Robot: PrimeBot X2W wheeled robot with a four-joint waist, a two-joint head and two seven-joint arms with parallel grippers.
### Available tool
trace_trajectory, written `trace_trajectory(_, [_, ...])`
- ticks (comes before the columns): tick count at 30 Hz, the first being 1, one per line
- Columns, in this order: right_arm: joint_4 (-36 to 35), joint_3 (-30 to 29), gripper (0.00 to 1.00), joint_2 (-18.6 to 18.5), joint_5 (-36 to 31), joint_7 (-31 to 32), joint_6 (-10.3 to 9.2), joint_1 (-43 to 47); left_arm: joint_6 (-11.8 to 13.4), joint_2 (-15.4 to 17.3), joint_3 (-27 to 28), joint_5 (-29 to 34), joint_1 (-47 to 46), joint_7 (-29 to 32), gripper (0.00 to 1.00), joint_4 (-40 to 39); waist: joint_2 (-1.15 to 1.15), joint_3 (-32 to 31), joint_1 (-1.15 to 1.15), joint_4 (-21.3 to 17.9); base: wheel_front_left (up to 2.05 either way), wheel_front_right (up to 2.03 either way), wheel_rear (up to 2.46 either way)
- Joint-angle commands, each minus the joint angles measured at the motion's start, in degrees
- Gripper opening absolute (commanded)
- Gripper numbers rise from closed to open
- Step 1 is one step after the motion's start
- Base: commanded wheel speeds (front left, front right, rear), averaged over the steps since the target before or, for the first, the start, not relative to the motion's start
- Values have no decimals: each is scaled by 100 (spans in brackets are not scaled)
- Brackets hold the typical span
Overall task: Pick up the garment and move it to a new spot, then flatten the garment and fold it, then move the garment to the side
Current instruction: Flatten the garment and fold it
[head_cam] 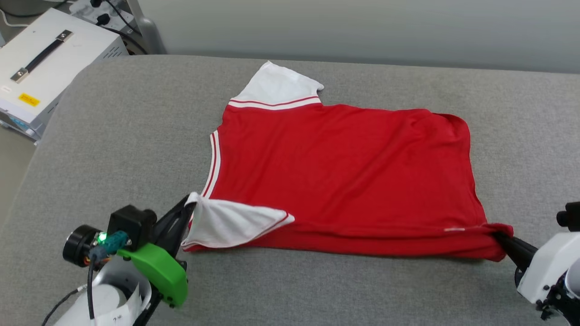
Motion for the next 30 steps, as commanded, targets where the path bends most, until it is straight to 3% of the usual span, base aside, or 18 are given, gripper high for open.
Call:
trace_trajectory(1, [21,-36,0,80,-112,58,-46,-186,-64,-66,-6,94,-255,-57,0,171,60,243,0,-89,0,0,0])
trace_trajectory(14, [580,90,0,398,-881,324,-46,-1142,-308,-493,-145,306,-1524,-161,0,1863,60,827,0,-179,0,0,0])
trace_trajectory(15, [627,102,9,405,-930,305,-46,-1185,-311,-542,-158,309,-1581,-172,44,1980,60,839,0,-177,0,0,0])
trace_trajectory(16, [675,113,69,417,-977,275,-46,-1229,-302,-600,-172,321,-1649,-195,100,2128,60,849,0,-171,0,0,0])
trace_trajectory(17, [720,107,100,438,-1001,252,-46,-1259,-289,-644,-191,340,-1696,-206,100,2247,60,850,0,-167,0,0,0])
trace_trajectory(25, [665,190,100,409,-1544,-231,-46,-1306,-238,-1024,-99,176,-1801,-676,100,2955,60,676,0,-127,0,0,0])
trace_trajectory(30, [480,-40,100,606,-2038,-391,-46,-1124,-74,-1132,176,-96,-1545,-988,100,3073,60,473,0,-118,0,0,0])
